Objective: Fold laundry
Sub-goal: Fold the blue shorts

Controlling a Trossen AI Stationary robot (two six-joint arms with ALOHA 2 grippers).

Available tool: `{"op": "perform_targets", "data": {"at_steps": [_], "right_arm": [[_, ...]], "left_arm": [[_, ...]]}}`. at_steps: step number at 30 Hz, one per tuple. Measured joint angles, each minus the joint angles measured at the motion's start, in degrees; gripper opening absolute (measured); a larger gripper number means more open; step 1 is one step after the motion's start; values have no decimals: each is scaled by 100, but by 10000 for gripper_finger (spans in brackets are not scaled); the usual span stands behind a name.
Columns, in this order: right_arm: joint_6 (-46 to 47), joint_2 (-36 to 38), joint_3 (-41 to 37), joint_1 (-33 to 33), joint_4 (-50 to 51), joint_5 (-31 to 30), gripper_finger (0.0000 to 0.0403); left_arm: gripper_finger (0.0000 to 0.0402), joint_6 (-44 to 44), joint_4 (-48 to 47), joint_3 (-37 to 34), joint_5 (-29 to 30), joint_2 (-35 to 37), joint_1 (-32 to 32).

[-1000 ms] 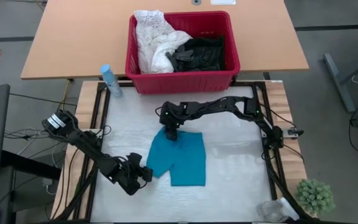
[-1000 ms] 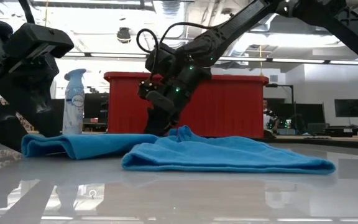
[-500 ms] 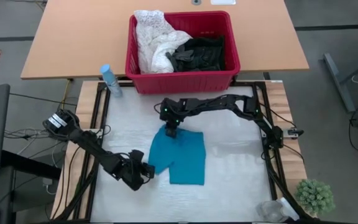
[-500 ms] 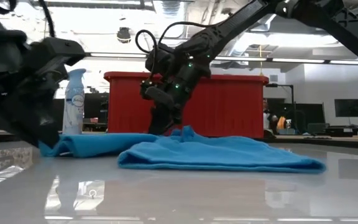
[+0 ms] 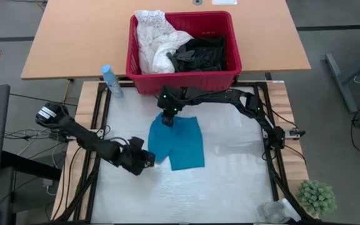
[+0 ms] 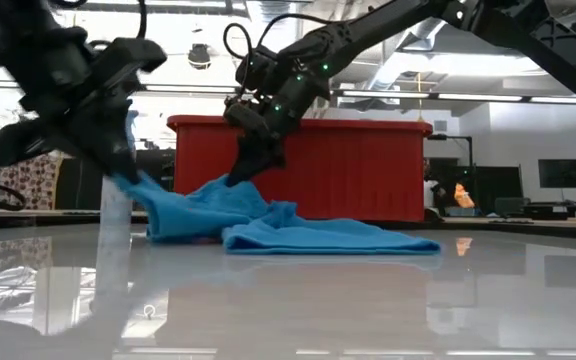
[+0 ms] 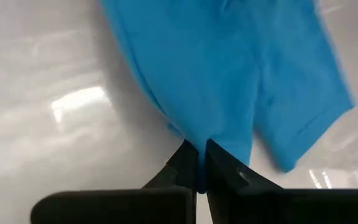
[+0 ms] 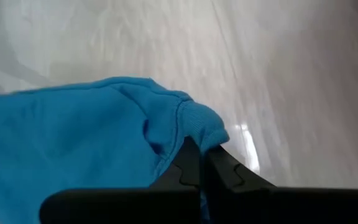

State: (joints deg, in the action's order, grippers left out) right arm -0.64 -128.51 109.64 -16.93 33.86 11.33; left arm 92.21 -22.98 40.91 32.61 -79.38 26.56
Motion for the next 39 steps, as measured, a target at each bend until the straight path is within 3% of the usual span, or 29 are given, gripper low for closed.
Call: {"op": "perform_targets", "data": {"at_steps": [7, 12, 20, 28, 32, 39], "right_arm": [[-25, -2, 340, -19, 476, -82, 23], [-149, -2, 752, -50, 986, -155, 23], [-330, 1, 1131, -87, 1913, -435, 23], [-359, 3, 1162, -81, 1997, -546, 23], [-378, 31, 1162, -81, 2057, -546, 23], [-390, 33, 1162, -79, 2120, -545, 23]], "left_arm": [[0, -976, 477, 2, 113, 574, -467], [0, -1714, 1094, 2, -237, 605, -785], [0, -2174, 1596, 4, -392, 515, -1158], [0, -2574, 2258, 9, -381, 515, -1458], [0, -2702, 2345, 7, -388, 372, -1576], [0, -2947, 3403, 7, -712, -544, -1682]]}}
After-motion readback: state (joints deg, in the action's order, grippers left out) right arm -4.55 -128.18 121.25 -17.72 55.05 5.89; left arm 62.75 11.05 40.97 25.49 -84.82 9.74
